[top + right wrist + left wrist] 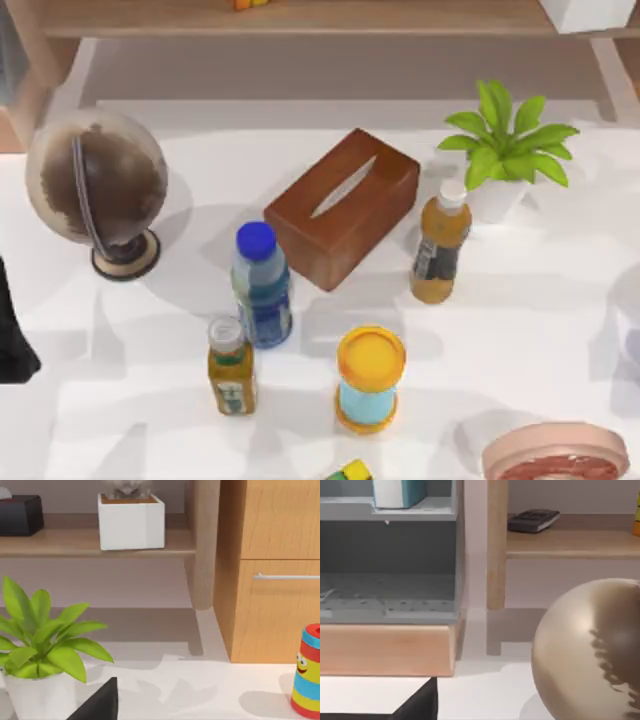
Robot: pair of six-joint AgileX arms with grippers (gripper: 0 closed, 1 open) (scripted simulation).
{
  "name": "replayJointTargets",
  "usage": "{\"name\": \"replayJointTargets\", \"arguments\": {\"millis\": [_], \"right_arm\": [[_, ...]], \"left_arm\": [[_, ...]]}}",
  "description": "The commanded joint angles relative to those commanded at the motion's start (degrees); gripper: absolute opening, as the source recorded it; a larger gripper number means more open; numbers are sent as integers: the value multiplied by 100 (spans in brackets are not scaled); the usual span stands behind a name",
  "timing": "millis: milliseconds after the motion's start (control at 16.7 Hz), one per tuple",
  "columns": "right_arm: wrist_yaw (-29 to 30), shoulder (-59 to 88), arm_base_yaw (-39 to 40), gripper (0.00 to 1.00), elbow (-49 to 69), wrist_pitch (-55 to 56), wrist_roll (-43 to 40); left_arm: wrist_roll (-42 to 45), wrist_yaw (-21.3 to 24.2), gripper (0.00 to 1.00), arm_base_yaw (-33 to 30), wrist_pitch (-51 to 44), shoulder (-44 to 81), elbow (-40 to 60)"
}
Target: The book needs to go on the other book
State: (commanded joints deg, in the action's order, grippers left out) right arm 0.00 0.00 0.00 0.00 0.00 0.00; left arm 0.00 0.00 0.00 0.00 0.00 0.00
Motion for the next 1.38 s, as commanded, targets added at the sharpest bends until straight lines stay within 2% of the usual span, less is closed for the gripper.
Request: {"name": "replayJointTargets", "arguments": {"millis": [240, 480, 660, 1080, 1380], "right_arm": [[0, 0, 0, 100, 0, 0, 0], [0, 0, 0, 100, 0, 0, 0], [0, 0, 0, 100, 0, 0, 0], [0, 0, 0, 100, 0, 0, 0], [0, 0, 0, 100, 0, 0, 0]], "left_arm": [[0, 41, 100, 37, 72, 175, 157], [2, 271, 100, 241, 473, 1248, 1032], [3, 528, 100, 469, 923, 2670, 2012], [8, 1215, 100, 1080, 2124, 6830, 4628], [11, 1652, 100, 1469, 2887, 9242, 6292]]}}
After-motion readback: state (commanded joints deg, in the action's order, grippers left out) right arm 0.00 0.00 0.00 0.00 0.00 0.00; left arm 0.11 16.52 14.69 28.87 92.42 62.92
